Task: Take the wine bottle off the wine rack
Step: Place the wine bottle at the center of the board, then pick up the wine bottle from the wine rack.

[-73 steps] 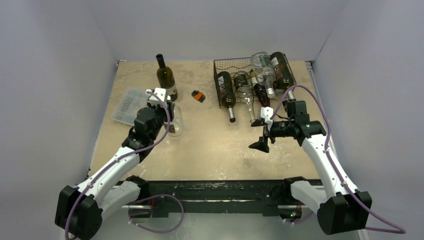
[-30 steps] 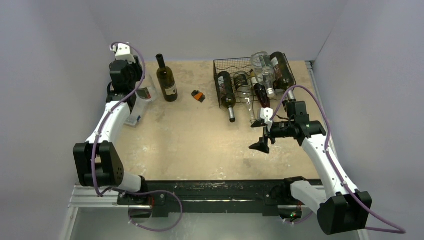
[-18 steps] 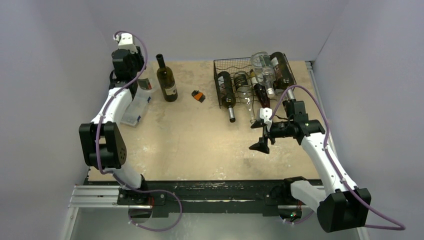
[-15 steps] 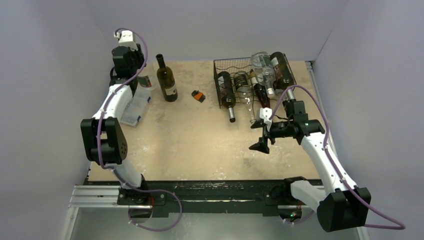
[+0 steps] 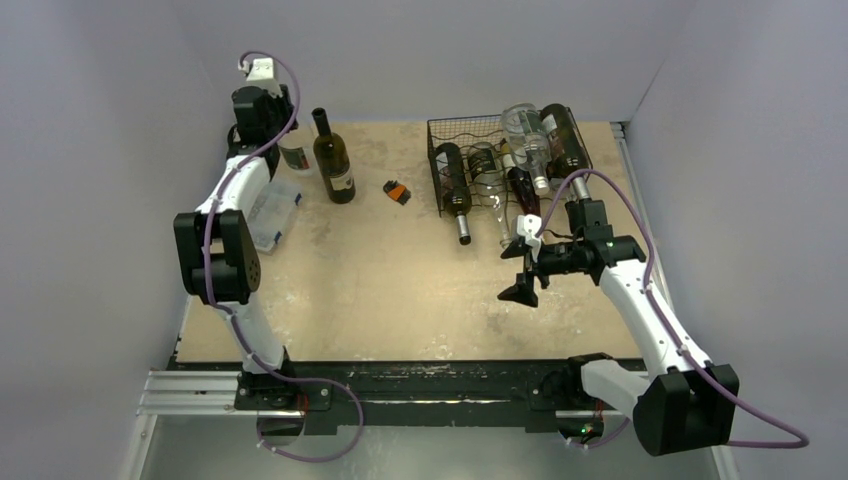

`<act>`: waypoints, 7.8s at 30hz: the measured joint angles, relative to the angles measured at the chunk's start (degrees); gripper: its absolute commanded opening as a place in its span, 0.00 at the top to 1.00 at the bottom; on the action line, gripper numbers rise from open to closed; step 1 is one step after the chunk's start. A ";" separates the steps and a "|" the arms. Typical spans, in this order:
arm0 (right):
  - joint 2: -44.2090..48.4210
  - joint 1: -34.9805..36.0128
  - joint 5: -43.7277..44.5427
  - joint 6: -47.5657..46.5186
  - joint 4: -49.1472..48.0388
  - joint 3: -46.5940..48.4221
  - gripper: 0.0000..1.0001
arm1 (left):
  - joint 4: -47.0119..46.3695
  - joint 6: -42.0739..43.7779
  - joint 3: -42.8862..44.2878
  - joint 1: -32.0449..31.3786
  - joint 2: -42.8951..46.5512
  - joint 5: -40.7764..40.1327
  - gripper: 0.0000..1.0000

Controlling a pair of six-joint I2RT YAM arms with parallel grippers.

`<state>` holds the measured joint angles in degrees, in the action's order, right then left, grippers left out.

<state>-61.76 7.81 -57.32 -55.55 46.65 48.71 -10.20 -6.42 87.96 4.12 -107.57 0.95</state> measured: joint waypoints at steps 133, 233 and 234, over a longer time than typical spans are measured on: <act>-30.53 -4.61 33.92 36.79 -6.08 44.19 0.01 | 37.68 -12.39 -45.07 -0.90 67.58 28.92 0.04; -32.65 -7.67 36.96 55.08 -20.83 29.49 1.00 | 37.73 -11.96 -45.07 -0.87 67.19 28.89 0.04; -32.54 -7.98 35.82 55.56 -21.03 29.14 1.00 | 37.73 -11.98 -45.07 -0.87 67.19 28.89 0.04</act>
<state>-94.30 -0.16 -21.50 0.01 25.63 77.84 27.53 -18.39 42.89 3.25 -40.38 29.85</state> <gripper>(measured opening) 0.398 0.959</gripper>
